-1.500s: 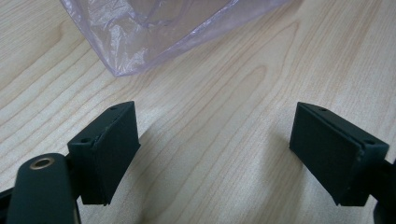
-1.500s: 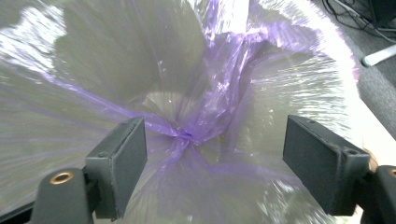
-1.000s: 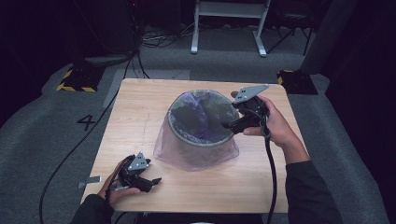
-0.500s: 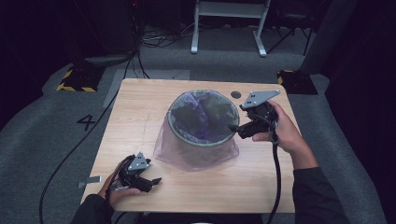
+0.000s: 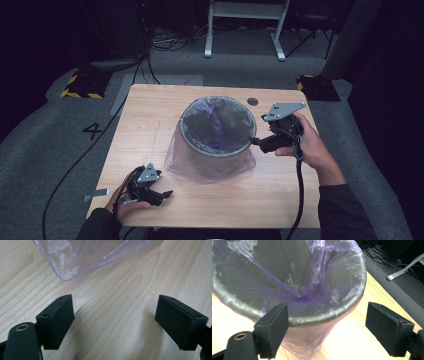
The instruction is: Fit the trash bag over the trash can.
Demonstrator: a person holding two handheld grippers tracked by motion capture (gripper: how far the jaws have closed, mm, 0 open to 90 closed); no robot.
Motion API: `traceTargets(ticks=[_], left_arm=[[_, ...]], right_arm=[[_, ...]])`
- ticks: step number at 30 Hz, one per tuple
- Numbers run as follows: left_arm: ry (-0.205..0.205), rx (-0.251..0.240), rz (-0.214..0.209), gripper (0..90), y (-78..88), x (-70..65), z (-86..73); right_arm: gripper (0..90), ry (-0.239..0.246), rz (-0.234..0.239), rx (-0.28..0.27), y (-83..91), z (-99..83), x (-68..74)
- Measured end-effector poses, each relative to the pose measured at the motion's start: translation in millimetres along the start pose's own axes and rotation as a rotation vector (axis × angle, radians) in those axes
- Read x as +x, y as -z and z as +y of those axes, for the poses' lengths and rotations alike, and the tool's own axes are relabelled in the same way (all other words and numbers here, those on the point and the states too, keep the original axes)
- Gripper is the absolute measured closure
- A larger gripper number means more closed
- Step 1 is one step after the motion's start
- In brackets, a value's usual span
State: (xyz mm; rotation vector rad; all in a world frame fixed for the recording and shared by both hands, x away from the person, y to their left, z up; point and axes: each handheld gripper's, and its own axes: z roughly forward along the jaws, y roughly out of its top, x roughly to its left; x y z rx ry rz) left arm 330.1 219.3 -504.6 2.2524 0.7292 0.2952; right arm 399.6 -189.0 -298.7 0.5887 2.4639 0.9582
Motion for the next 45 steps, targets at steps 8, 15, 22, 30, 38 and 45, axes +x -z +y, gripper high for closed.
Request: traceTargets(ticks=[8, 15, 22, 30, 38, 45], left_arm=[[-0.001, 0.001, 0.000, 15.0, 0.1, 0.1, 0.1], [-0.001, 0.000, 0.000, 15.0, 0.0, 0.1, 0.1], [-0.001, 0.000, 0.001, 15.0, -0.1, 0.1, 0.1], [-0.001, 0.000, 0.000, 15.0, 0.0, 0.1, 0.1], [-0.001, 0.000, 0.000, 15.0, 0.0, 0.1, 0.1], [-0.001, 0.000, 0.000, 15.0, 0.0, 0.1, 0.1]], right_arm=[[18.6, -0.006, -0.006, 0.014, 1.4, -10.8, 0.6], [19.0, -0.005, -0.003, 0.040, -0.7, -18.1, 1.1], [18.8, 0.003, -0.004, 0.073, -4.1, -23.6, 2.2], [18.8, -0.004, -0.004, 0.096, -9.0, -31.8, 2.8], [18.8, -0.009, -0.002, 0.120, -14.3, -40.4, 3.1], [18.8, -0.014, 0.003, 0.136, -18.7, -46.7, 4.1]])
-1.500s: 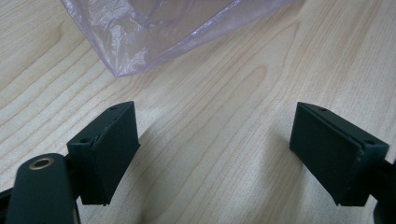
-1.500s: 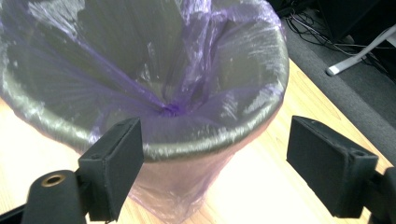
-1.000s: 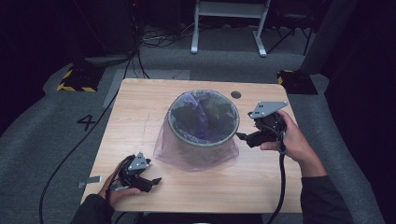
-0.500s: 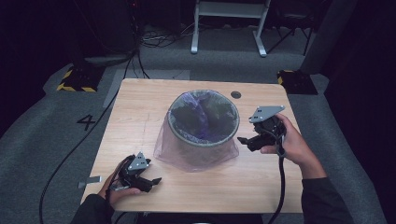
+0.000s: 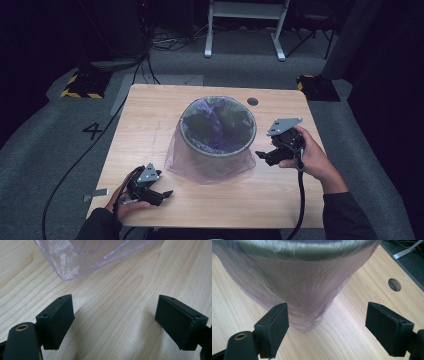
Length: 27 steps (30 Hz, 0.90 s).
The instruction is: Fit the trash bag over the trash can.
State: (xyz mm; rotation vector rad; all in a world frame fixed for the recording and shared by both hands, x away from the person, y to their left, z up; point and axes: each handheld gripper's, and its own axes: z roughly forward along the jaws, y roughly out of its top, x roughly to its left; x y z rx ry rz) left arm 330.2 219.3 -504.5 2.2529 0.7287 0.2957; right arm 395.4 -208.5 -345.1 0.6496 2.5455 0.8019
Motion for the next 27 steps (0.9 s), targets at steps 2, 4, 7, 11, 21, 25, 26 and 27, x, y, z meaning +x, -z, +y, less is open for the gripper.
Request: traceTargets(ticks=[2, 4, 7, 11, 21, 25, 26, 27], left_arm=[[0.000, 0.000, 0.000, 15.0, 0.0, 0.0, 0.0], [0.000, 0.000, 0.000, 15.0, 0.0, 0.0, 0.0], [0.000, 0.000, 0.000, 15.0, 0.0, 0.0, 0.0], [0.000, 0.000, 0.000, 15.0, 0.0, 0.0, 0.0], [0.000, 0.000, 0.000, 15.0, 0.0, 0.0, 0.0], [0.000, -0.001, 0.000, 15.0, 0.0, 0.0, 0.0], [0.000, 0.000, 0.000, 15.0, 0.0, 0.0, 0.0], [0.000, 0.000, 0.000, 15.0, 0.0, 0.0, 0.0]], right_arm=[[18.9, -0.002, 0.000, 0.005, -1.1, -1.4, 0.3], [18.9, 0.002, -0.002, 0.012, -2.5, -3.2, 0.3], [19.0, -0.002, -0.004, 0.019, -4.7, -6.1, 0.1], [19.2, -0.006, -0.006, 0.027, -7.7, -10.3, 0.7], [19.4, -0.019, -0.004, 0.054, -15.1, -23.5, 1.8], [19.5, -0.017, -0.008, 0.070, -19.1, -29.3, 2.7], [19.5, -0.020, -0.006, 0.073, -20.0, -30.7, 2.8], [19.5, -0.029, -0.003, 0.072, -21.0, -32.4, 3.1]])
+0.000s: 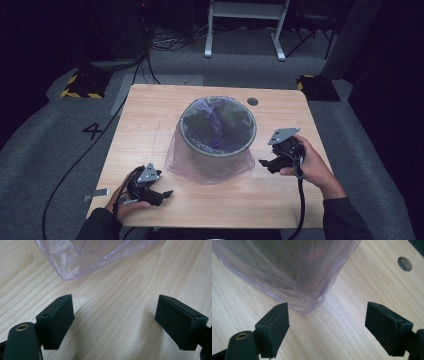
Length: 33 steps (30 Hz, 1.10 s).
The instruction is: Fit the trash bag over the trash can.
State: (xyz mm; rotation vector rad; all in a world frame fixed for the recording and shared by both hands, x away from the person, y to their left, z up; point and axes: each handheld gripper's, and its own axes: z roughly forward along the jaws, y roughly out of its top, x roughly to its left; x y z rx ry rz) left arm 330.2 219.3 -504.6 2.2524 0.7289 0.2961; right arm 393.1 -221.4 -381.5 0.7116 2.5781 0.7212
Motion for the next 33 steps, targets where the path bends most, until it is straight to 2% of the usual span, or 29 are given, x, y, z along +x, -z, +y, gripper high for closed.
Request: traceTargets(ticks=[7, 14, 23, 33], left_arm=[[0.000, 0.001, 0.000, 15.0, 0.0, 0.0, 0.0], [0.000, 0.000, 0.000, 15.0, 0.0, 0.0, 0.0], [0.000, 0.000, 0.000, 15.0, -0.1, 0.0, 0.1], [0.000, 0.000, 0.001, 15.0, -0.2, 0.0, 0.2]], right_arm=[[19.6, 0.014, -0.034, 0.033, -7.5, -10.8, 4.3], [19.6, 0.010, -0.036, 0.043, -11.8, -21.1, 7.6], [19.6, -0.023, -0.023, 0.044, -17.1, -36.8, 6.7], [19.7, -0.068, -0.035, 0.043, -20.3, -55.6, 4.6]])
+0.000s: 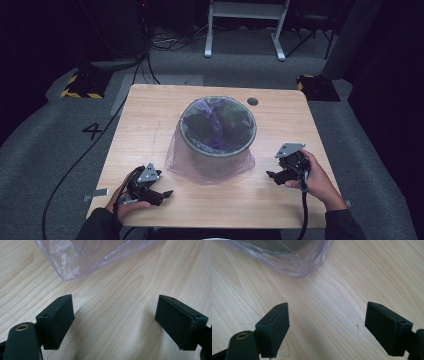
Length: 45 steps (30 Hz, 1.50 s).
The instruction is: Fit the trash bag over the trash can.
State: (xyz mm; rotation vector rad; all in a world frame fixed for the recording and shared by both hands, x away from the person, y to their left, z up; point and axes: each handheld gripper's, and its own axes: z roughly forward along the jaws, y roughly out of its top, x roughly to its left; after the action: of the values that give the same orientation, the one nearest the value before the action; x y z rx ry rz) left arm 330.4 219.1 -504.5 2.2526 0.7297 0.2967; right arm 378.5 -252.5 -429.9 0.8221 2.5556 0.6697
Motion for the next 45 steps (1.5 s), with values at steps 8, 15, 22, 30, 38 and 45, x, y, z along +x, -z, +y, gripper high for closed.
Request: traceTargets(ticks=[8, 15, 22, 30, 38, 45], left_arm=[[0.001, 0.000, 0.001, 15.0, -0.1, -0.1, 0.1], [0.004, -0.001, 0.001, 15.0, -0.2, -0.2, 0.1], [0.003, -0.001, 0.001, 15.0, -0.2, -0.2, 0.1], [0.003, -0.001, 0.001, 15.0, -0.2, -0.2, 0.1], [0.003, 0.000, 0.001, 15.0, -0.2, -0.2, 0.1], [0.003, -0.001, 0.001, 15.0, -0.2, -0.2, 0.1]], right_arm=[[19.8, -0.028, -0.015, 0.006, -4.7, -18.7, -2.3], [19.9, -0.065, -0.035, -0.019, -4.1, -30.6, -2.1], [19.8, -0.080, -0.035, -0.036, -7.3, -42.1, -0.6], [19.9, -0.135, -0.040, -0.083, -11.3, -61.5, -2.6], [19.5, -0.196, -0.050, -0.142, -10.4, -85.8, -6.3], [18.7, -0.272, -0.061, -0.162, -5.6, -111.4, -11.9]])
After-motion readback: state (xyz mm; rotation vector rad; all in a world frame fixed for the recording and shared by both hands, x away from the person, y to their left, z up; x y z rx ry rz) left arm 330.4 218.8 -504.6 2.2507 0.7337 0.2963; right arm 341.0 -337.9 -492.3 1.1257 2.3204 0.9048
